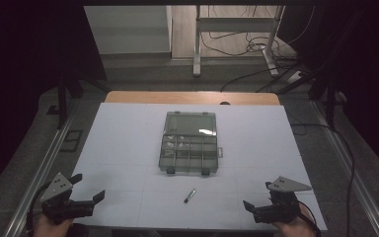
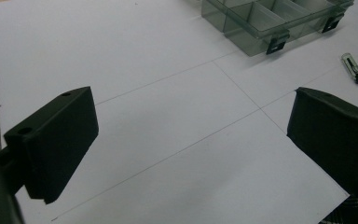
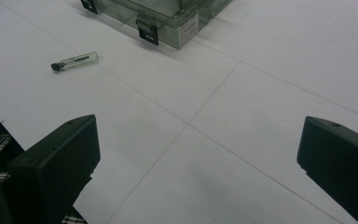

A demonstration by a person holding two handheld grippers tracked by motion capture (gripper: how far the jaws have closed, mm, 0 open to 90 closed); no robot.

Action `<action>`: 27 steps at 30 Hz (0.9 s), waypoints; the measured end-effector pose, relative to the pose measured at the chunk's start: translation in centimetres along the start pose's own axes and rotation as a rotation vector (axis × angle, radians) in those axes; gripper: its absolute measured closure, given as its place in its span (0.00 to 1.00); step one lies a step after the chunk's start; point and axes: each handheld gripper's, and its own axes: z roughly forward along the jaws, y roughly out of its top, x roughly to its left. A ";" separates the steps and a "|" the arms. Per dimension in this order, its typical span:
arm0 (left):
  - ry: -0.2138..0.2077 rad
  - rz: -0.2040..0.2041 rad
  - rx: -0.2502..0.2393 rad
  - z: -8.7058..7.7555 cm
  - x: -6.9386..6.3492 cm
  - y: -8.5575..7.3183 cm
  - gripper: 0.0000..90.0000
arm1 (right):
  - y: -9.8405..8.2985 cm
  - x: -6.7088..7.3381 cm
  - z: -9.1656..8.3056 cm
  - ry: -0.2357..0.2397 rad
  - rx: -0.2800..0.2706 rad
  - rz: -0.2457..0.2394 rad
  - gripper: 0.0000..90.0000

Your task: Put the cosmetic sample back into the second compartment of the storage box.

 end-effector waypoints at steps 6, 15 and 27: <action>0.003 0.003 0.004 0.0 -0.1 0.0 0.03 | 0.3 0.4 0.3 0.011 -0.011 -0.012 0.00; 0.000 0.000 0.004 0.0 0.0 0.0 0.03 | 1.4 1.4 1.3 0.072 -0.011 -0.055 0.00; -0.003 -0.001 0.006 0.1 0.0 0.0 0.03 | 2.4 3.1 2.8 0.125 -0.004 -0.080 0.00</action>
